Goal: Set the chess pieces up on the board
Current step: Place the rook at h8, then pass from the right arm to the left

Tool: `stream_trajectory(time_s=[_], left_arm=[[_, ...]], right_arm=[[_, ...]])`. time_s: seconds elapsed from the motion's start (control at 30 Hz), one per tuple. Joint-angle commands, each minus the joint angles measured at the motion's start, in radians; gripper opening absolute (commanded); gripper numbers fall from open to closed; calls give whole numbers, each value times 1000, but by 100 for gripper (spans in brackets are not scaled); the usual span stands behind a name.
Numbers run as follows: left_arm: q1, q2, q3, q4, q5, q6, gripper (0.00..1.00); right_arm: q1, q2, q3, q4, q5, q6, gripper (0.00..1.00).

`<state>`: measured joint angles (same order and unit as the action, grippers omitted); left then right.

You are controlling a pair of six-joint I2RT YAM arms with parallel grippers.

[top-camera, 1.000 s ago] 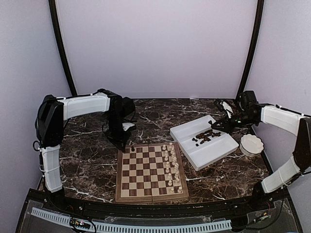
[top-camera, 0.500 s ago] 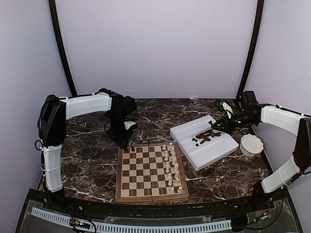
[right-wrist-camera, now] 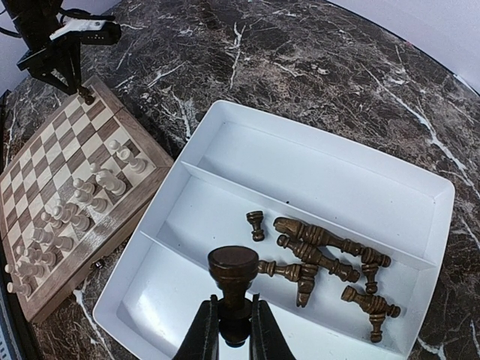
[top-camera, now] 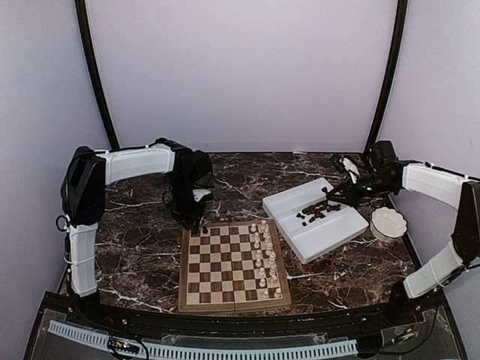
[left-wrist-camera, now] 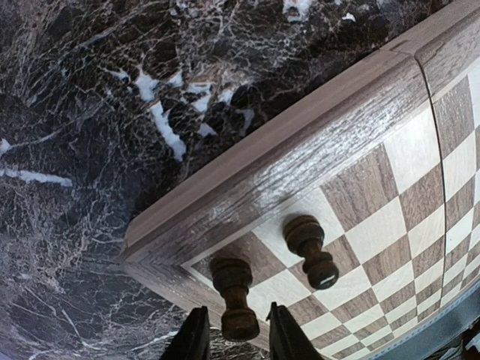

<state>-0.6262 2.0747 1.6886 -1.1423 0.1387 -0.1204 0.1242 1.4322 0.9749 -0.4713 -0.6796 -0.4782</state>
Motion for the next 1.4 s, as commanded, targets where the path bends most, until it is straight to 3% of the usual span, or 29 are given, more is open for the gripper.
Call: stream_trajectory(time_s=[0.0, 0.1, 0.23, 0.33, 0.47, 0.6, 0.7, 0.87, 1.0, 1.37], left_arm=[[2, -19, 48, -35, 8, -4, 33], [2, -57, 69, -38, 9, -5, 43], [2, -138, 115, -63, -56, -31, 45], [-2, -240, 131, 19, -102, -54, 45], [-40, -409, -22, 399, 5, -70, 49], [-83, -498, -220, 861, 159, -220, 53], [-101, -449, -269, 1101, 276, -363, 55], [-166, -318, -179, 1154, 376, -415, 56], [-193, -257, -177, 1280, 453, -489, 58], [-219, -143, -174, 1436, 590, -679, 60]], right_arm=[[4, 7, 1, 10, -12, -13, 6], [3, 1, 5, 1, -18, -14, 6], [13, -5, 27, -45, -22, -35, 6], [48, -18, 57, -104, -15, -79, 6], [132, -39, 106, -175, 30, -130, 6], [221, -42, 176, -255, 53, -157, 6], [273, -37, 242, -289, 78, -157, 6], [349, -15, 322, -327, 127, -155, 6], [398, 7, 359, -356, 171, -172, 6], [469, 28, 388, -378, 227, -179, 6]])
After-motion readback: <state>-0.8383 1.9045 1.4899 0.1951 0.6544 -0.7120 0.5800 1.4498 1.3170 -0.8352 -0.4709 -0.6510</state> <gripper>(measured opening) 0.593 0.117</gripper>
